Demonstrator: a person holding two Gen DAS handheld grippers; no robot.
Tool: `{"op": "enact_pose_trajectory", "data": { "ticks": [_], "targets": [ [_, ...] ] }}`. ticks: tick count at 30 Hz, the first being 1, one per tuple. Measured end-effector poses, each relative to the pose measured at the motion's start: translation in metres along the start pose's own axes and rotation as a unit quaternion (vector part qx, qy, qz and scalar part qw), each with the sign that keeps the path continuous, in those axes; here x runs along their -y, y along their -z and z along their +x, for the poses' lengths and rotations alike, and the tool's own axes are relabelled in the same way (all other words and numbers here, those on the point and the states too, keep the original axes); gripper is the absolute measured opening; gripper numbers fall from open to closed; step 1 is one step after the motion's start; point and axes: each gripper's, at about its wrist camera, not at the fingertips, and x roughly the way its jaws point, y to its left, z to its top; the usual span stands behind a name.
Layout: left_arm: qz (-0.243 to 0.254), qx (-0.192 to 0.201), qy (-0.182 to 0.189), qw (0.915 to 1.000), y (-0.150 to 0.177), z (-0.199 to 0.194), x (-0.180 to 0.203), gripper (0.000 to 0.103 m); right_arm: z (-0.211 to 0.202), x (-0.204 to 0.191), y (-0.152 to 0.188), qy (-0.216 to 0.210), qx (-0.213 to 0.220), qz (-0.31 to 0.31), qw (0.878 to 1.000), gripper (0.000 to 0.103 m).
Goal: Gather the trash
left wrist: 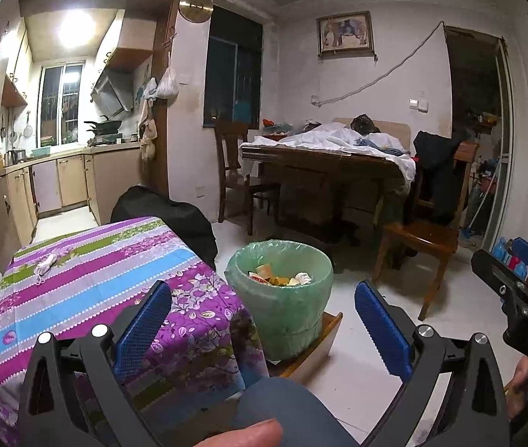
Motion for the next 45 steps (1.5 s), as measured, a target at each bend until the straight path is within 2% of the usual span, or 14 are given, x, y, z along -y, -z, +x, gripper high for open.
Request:
{"op": "enact_pose_trajectory", "data": {
  "ticks": [20,38,45],
  "targets": [
    [-0.001,-0.019,-0.01,0.9998,0.005,0.02,-0.006,0.098,0.002,-0.007,-0.002,-0.013,-0.011,-0.01,1.0,0.098],
    [0.002,-0.016,-0.011,0.9998,0.01,0.024,-0.006,0.098,0.002,-0.012,0.004,-0.024,-0.001,-0.01,1.0,0.098],
    [0.003,0.002,-0.018,0.9998,0.012,0.022,-0.005,0.098,0.003,-0.013,0.002,-0.027,0.0,-0.007,1.0,0.098]
  ]
}}
